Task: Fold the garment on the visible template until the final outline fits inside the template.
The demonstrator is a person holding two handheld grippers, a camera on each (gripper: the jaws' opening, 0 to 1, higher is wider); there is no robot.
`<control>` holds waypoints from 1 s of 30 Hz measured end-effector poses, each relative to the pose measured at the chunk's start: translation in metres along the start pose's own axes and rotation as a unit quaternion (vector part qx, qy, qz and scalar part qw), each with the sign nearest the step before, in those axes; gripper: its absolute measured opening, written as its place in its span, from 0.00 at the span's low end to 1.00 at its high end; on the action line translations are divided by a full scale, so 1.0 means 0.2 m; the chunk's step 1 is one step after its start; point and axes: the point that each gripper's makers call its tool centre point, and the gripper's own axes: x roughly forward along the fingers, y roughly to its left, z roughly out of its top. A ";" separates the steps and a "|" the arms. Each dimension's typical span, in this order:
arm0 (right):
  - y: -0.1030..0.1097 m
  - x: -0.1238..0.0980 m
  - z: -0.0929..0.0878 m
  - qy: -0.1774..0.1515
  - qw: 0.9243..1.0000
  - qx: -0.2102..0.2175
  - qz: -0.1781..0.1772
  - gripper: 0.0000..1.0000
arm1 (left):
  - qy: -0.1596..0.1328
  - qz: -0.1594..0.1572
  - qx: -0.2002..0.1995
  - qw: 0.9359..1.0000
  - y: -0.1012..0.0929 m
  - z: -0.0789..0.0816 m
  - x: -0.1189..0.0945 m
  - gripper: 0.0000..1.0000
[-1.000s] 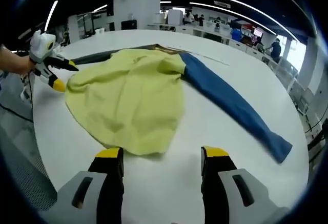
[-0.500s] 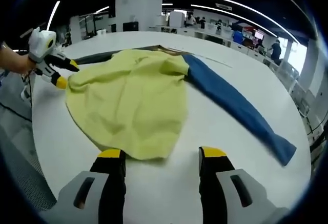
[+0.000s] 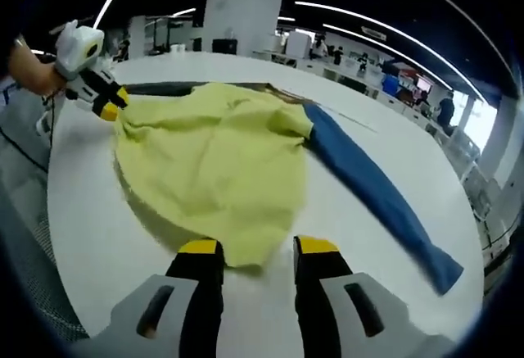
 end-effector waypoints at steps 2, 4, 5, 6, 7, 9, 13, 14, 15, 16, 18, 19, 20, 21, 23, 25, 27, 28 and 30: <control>0.00 0.00 0.02 -0.006 1.000 -0.001 0.000 0.18 | -0.008 0.003 -0.024 1.000 0.00 0.02 -0.01 0.01; 0.01 0.00 0.04 -0.013 1.000 0.004 0.002 0.08 | -0.011 0.005 -0.055 0.998 0.01 0.03 -0.02 0.01; 0.01 -0.01 0.05 -0.014 1.000 0.010 0.004 0.03 | -0.015 0.005 -0.070 0.997 0.01 0.04 -0.03 0.01; 0.01 -0.01 0.05 -0.013 1.000 0.021 0.007 0.03 | -0.019 0.005 -0.090 0.996 0.01 0.04 -0.03 0.01; 0.01 -0.01 0.06 -0.011 0.999 0.036 0.007 0.02 | -0.025 0.005 -0.115 0.993 0.02 0.06 -0.05 0.01; 0.00 -0.01 0.06 -0.007 0.995 0.098 0.014 0.02 | -0.040 0.005 -0.161 0.986 0.04 0.09 -0.08 0.01; -0.06 -0.04 0.08 -0.006 0.990 0.139 0.009 0.02 | -0.039 0.013 -0.185 0.982 0.09 0.09 -0.13 0.01; -0.06 -0.05 0.09 -0.008 0.988 0.152 0.012 0.02 | -0.036 0.014 -0.192 0.981 0.10 0.09 -0.14 0.01; -0.07 -0.06 0.11 -0.013 0.986 0.165 0.016 0.02 | -0.034 0.015 -0.199 0.979 0.10 0.09 -0.16 0.01; -0.07 -0.06 0.12 -0.014 0.984 0.179 0.021 0.02 | -0.034 0.015 -0.206 0.978 0.11 0.09 -0.17 0.01; -0.08 -0.09 0.17 -0.019 0.978 0.206 0.031 0.01 | -0.038 0.011 -0.243 0.969 0.12 0.11 -0.21 0.01; -0.08 -0.09 0.18 -0.020 0.977 0.210 0.032 0.01 | -0.039 0.010 -0.254 0.966 0.13 0.12 -0.22 0.01; -0.09 -0.10 0.20 -0.022 0.976 0.214 0.033 0.01 | -0.042 0.009 -0.258 0.965 0.14 0.14 -0.24 0.00; -0.10 -0.11 0.21 -0.023 0.976 0.214 0.033 0.01 | -0.042 0.008 -0.259 0.965 0.14 0.14 -0.25 0.00; -0.11 -0.12 0.25 -0.027 0.976 0.214 0.033 0.01 | -0.040 0.009 -0.263 0.964 0.15 0.17 -0.29 0.00; -0.12 -0.13 0.29 -0.031 0.976 0.213 0.032 0.01 | -0.033 0.011 -0.260 0.965 0.15 0.18 -0.31 0.00; -0.13 -0.15 0.32 -0.035 0.976 0.211 0.031 0.01 | -0.036 0.014 -0.262 0.964 0.16 0.19 -0.34 0.00; -0.13 -0.15 0.34 -0.037 0.977 0.208 0.029 0.01 | -0.037 0.013 -0.271 0.962 0.16 0.19 -0.36 0.00; -0.13 -0.17 0.37 -0.040 0.979 0.196 0.027 0.01 | -0.039 0.012 -0.287 0.957 0.16 0.21 -0.39 0.00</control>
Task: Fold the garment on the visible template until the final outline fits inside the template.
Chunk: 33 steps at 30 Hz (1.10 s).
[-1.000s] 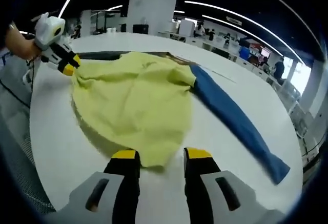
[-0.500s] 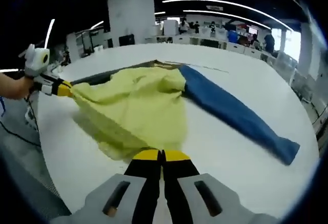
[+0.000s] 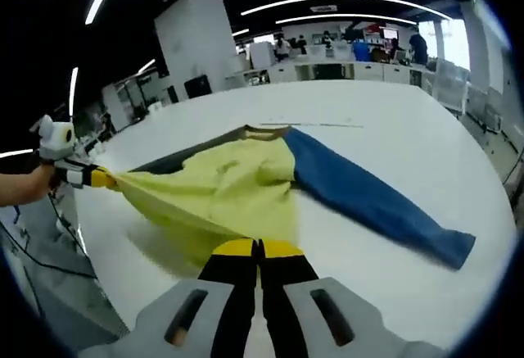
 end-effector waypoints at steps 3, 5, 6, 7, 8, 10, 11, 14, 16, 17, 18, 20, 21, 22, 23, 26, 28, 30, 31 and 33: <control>0.02 -0.03 0.03 -0.003 1.000 -0.013 -0.002 0.01 | -0.005 0.001 -0.013 1.000 -0.01 0.01 -0.04 0.00; 0.03 -0.05 0.05 -0.008 0.999 -0.037 -0.007 0.02 | -0.007 -0.001 -0.019 1.000 -0.02 0.02 -0.08 0.00; 0.03 -0.06 0.06 -0.012 0.998 -0.054 -0.013 0.02 | -0.010 -0.002 -0.022 1.000 -0.04 0.02 -0.10 0.00; 0.02 -0.07 0.06 -0.015 0.997 -0.067 -0.019 0.02 | -0.012 -0.003 -0.025 1.000 -0.05 0.03 -0.11 0.00; 0.02 -0.08 0.07 -0.015 0.997 -0.078 -0.024 0.02 | -0.013 -0.004 -0.027 1.000 -0.06 0.03 -0.12 0.00; 0.00 -0.10 0.05 -0.013 0.995 -0.093 -0.040 0.02 | -0.013 -0.004 -0.028 1.000 -0.07 0.02 -0.14 0.00; -0.01 -0.11 0.03 -0.015 0.995 -0.086 -0.043 0.02 | -0.014 -0.003 -0.027 1.000 -0.07 0.02 -0.15 0.00; -0.03 -0.11 -0.01 -0.012 0.998 -0.049 -0.042 0.02 | -0.031 -0.008 -0.048 0.998 -0.09 0.05 -0.22 0.00; -0.02 -0.11 -0.03 -0.008 0.998 -0.054 -0.044 0.01 | -0.028 -0.001 -0.036 0.999 -0.09 0.04 -0.24 0.00; -0.01 -0.11 -0.04 -0.005 0.997 -0.058 -0.045 0.01 | -0.027 -0.001 -0.036 0.999 -0.10 0.04 -0.25 0.00; -0.01 -0.12 -0.04 -0.005 0.997 -0.060 -0.045 0.01 | -0.029 0.000 -0.038 0.999 -0.10 0.04 -0.26 0.00; -0.01 -0.12 -0.04 -0.008 0.996 -0.069 -0.055 0.02 | -0.036 0.001 -0.045 0.998 -0.10 0.06 -0.28 0.00; -0.02 -0.12 -0.04 -0.011 0.996 -0.069 -0.060 0.02 | -0.038 0.003 -0.044 0.998 -0.10 0.06 -0.29 0.00; -0.04 -0.12 -0.04 -0.014 0.995 -0.065 -0.069 0.02 | -0.042 0.008 -0.042 0.998 -0.10 0.07 -0.30 0.00; -0.05 -0.12 -0.05 -0.016 0.995 -0.061 -0.071 0.01 | -0.044 0.009 -0.042 0.998 -0.10 0.08 -0.30 0.00; -0.06 -0.10 -0.10 -0.006 0.997 -0.043 -0.066 0.01 | -0.053 0.006 -0.049 0.997 -0.12 0.11 -0.31 0.00; -0.05 -0.10 -0.13 0.004 0.997 -0.042 -0.064 0.01 | -0.050 0.009 -0.038 0.998 -0.12 0.10 -0.31 0.00; -0.04 -0.11 -0.14 0.007 0.997 -0.040 -0.066 0.01 | -0.045 0.013 -0.033 0.998 -0.12 0.08 -0.30 0.00; -0.04 -0.12 -0.14 0.008 0.997 -0.035 -0.067 0.01 | -0.043 0.013 -0.036 0.998 -0.11 0.06 -0.30 0.00; -0.04 -0.15 -0.15 0.011 0.997 -0.031 -0.065 0.01 | -0.038 0.015 -0.041 0.998 -0.10 0.04 -0.29 0.00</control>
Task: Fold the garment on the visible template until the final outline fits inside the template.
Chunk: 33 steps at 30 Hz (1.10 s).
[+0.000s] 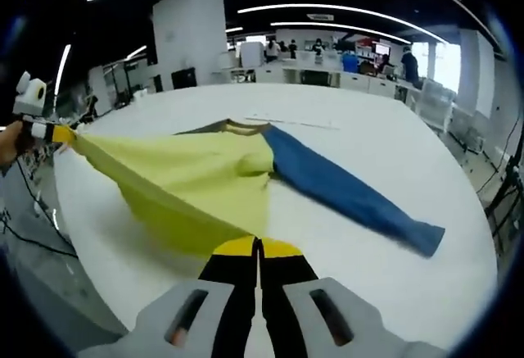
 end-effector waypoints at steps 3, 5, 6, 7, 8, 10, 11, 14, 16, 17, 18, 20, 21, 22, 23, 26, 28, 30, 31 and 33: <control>0.02 -0.08 0.02 0.002 1.000 0.018 0.013 0.01 | 0.005 0.004 0.002 1.000 0.01 -0.02 -0.01 0.00; 0.03 -0.12 0.04 0.003 0.999 0.025 0.020 0.01 | 0.009 0.013 0.016 1.000 0.02 -0.03 -0.03 0.00; 0.04 -0.14 0.05 0.003 0.999 0.025 0.022 0.01 | 0.009 0.013 0.016 1.000 0.02 -0.03 -0.03 0.00; 0.05 -0.17 0.05 0.008 0.999 0.021 0.026 0.01 | 0.011 0.014 0.016 1.000 0.02 -0.03 -0.04 0.00; 0.05 -0.18 0.04 0.010 0.999 0.018 0.027 0.01 | 0.013 0.015 0.019 1.000 0.01 -0.04 -0.04 0.00; 0.07 -0.21 0.04 0.018 0.999 0.007 0.033 0.01 | 0.026 0.019 0.039 0.999 0.02 -0.07 -0.05 0.00; 0.08 -0.22 0.03 0.021 0.999 0.003 0.036 0.01 | 0.038 0.021 0.054 0.998 0.02 -0.10 -0.05 0.00; 0.11 -0.23 -0.03 0.040 0.998 -0.012 0.044 0.01 | 0.063 0.023 0.086 0.994 0.02 -0.19 -0.05 0.00; 0.11 -0.24 -0.07 0.048 0.998 -0.007 0.047 0.01 | 0.071 0.021 0.083 0.994 0.02 -0.23 -0.04 0.00; 0.12 -0.24 -0.09 0.053 0.997 0.000 0.050 0.01 | 0.075 0.021 0.085 0.993 0.02 -0.25 -0.04 0.00; 0.13 -0.25 -0.11 0.061 0.997 0.004 0.053 0.01 | 0.081 0.021 0.088 0.993 0.02 -0.27 -0.05 0.00; 0.15 -0.26 -0.13 0.070 0.996 0.005 0.057 0.01 | 0.093 0.021 0.094 0.991 0.02 -0.30 -0.06 0.00; 0.17 -0.27 -0.15 0.077 0.995 0.008 0.063 0.01 | 0.100 0.021 0.101 0.990 0.02 -0.32 -0.06 0.00; 0.18 -0.28 -0.16 0.083 0.994 0.012 0.066 0.01 | 0.105 0.020 0.109 0.988 0.02 -0.33 -0.07 0.00; 0.19 -0.30 -0.17 0.089 0.993 0.016 0.071 0.01 | 0.113 0.019 0.116 0.987 0.02 -0.35 -0.07 0.00; 0.21 -0.35 -0.20 0.101 0.991 0.021 0.079 0.01 | 0.121 0.011 0.113 0.986 0.00 -0.38 -0.08 0.00; 0.22 -0.37 -0.22 0.108 0.990 0.024 0.083 0.01 | 0.134 0.005 0.109 0.985 0.00 -0.43 -0.08 0.00; 0.23 -0.38 -0.24 0.112 0.989 0.032 0.086 0.01 | 0.152 0.000 0.115 0.982 -0.01 -0.47 -0.08 0.00; 0.24 -0.40 -0.26 0.116 0.989 0.036 0.088 0.01 | 0.162 -0.004 0.127 0.979 -0.01 -0.49 -0.09 0.00; 0.24 -0.40 -0.27 0.121 0.988 0.036 0.089 0.01 | 0.183 -0.008 0.146 0.972 -0.01 -0.53 -0.10 0.00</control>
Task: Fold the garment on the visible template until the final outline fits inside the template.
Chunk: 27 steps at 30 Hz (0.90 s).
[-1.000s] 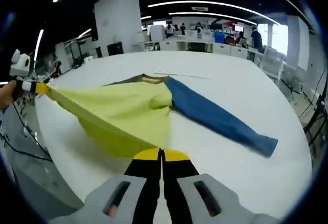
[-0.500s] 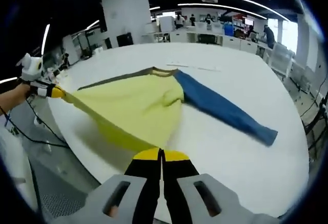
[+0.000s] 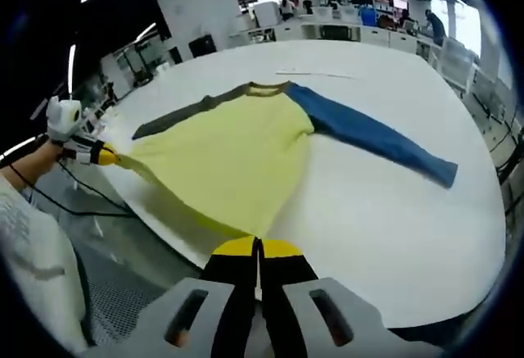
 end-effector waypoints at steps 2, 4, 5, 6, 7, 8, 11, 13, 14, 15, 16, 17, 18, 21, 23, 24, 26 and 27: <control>0.01 0.00 -0.03 0.009 1.000 0.002 0.004 0.01 | 0.012 -0.005 0.003 1.000 -0.01 -0.03 0.00 0.00; 0.02 0.00 -0.05 0.017 1.000 0.004 0.008 0.01 | 0.036 -0.005 0.017 0.999 0.00 -0.08 0.01 0.00; 0.03 0.00 -0.06 0.020 1.000 0.003 0.010 0.01 | 0.041 -0.002 0.030 0.999 0.00 -0.09 0.01 0.00; 0.04 0.00 -0.07 0.026 1.000 0.002 0.013 0.01 | 0.049 -0.001 0.043 0.998 -0.01 -0.10 0.01 0.00; 0.05 0.00 -0.08 0.029 0.999 0.000 0.014 0.01 | 0.051 -0.001 0.045 0.998 -0.02 -0.11 0.02 0.00; 0.06 0.00 -0.09 0.036 0.999 -0.001 0.016 0.01 | 0.055 -0.003 0.050 0.997 -0.03 -0.12 0.03 0.00; 0.08 0.00 -0.11 0.048 0.998 0.009 0.027 0.01 | 0.071 -0.012 0.063 0.995 -0.05 -0.16 0.05 0.00; 0.09 0.00 -0.15 0.058 0.998 0.010 0.029 0.01 | 0.079 -0.014 0.064 0.995 -0.06 -0.18 0.07 0.00; 0.08 0.01 -0.17 0.062 0.998 0.010 0.030 0.01 | 0.082 -0.017 0.058 0.995 -0.06 -0.20 0.07 0.00; 0.08 0.01 -0.18 0.065 0.997 0.010 0.030 0.01 | 0.083 -0.018 0.055 0.995 -0.06 -0.21 0.08 0.00; 0.08 0.01 -0.19 0.067 0.997 0.012 0.031 0.01 | 0.084 -0.020 0.053 0.995 -0.06 -0.22 0.09 0.00; 0.08 0.02 -0.21 0.070 0.997 0.015 0.031 0.01 | 0.086 -0.021 0.049 0.995 -0.05 -0.24 0.09 0.00; 0.08 0.03 -0.22 0.074 0.997 0.016 0.031 0.01 | 0.088 -0.022 0.047 0.995 -0.05 -0.25 0.10 0.00; 0.09 0.05 -0.26 0.087 0.995 0.024 0.037 0.01 | 0.095 -0.024 0.042 0.994 -0.05 -0.29 0.11 0.00; 0.10 0.06 -0.29 0.096 0.994 0.028 0.041 0.01 | 0.100 -0.025 0.041 0.994 -0.05 -0.31 0.12 0.00; 0.09 0.07 -0.30 0.099 0.994 0.027 0.041 0.01 | 0.101 -0.025 0.042 0.994 -0.05 -0.32 0.13 0.00; 0.09 0.08 -0.32 0.107 0.993 0.029 0.041 0.01 | 0.109 -0.027 0.045 0.993 -0.06 -0.34 0.15 0.00; 0.08 0.09 -0.32 0.110 0.993 0.030 0.041 0.01 | 0.112 -0.027 0.048 0.992 -0.06 -0.35 0.15 0.00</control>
